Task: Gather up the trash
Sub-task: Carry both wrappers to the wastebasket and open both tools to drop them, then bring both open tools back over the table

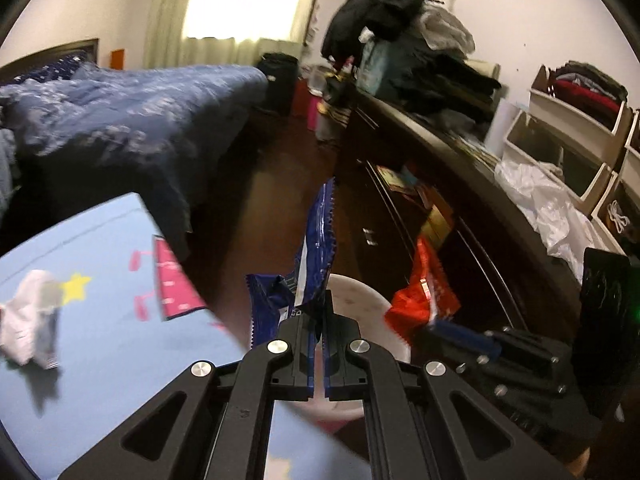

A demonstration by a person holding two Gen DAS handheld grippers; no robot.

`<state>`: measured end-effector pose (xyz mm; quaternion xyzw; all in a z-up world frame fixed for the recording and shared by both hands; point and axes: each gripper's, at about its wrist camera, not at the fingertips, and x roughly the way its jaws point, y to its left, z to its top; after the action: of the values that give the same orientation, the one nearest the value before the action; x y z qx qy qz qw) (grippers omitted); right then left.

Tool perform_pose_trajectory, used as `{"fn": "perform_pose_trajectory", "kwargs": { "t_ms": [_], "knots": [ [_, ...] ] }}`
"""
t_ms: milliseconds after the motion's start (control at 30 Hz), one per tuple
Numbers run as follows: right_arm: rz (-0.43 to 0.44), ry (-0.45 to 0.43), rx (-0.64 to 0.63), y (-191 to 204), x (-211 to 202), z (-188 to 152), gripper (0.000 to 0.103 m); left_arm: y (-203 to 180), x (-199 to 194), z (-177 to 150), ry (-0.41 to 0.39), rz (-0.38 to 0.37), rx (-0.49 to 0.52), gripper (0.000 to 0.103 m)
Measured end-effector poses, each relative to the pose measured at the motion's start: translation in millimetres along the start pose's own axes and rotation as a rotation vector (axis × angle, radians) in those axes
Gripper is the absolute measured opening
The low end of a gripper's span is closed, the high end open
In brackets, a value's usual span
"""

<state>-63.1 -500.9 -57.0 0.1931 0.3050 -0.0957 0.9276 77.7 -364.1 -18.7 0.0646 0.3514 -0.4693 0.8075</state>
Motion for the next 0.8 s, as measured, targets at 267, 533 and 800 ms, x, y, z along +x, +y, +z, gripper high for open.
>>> {"fn": "perform_pose_trajectory", "kwargs": {
  "t_ms": [267, 533, 800],
  "knots": [
    [0.000, 0.058, 0.080, -38, 38, -5, 0.016, -5, 66, -3, 0.103, 0.013, 0.008, 0.004],
    [0.009, 0.091, 0.109, -58, 61, -8, 0.018, -4, 89, -7, 0.142, 0.023, -0.015, 0.017],
    [0.004, 0.095, 0.134, -67, 65, -10, 0.028, -3, 89, -2, 0.119, 0.034, -0.028, 0.049]
  ]
}}
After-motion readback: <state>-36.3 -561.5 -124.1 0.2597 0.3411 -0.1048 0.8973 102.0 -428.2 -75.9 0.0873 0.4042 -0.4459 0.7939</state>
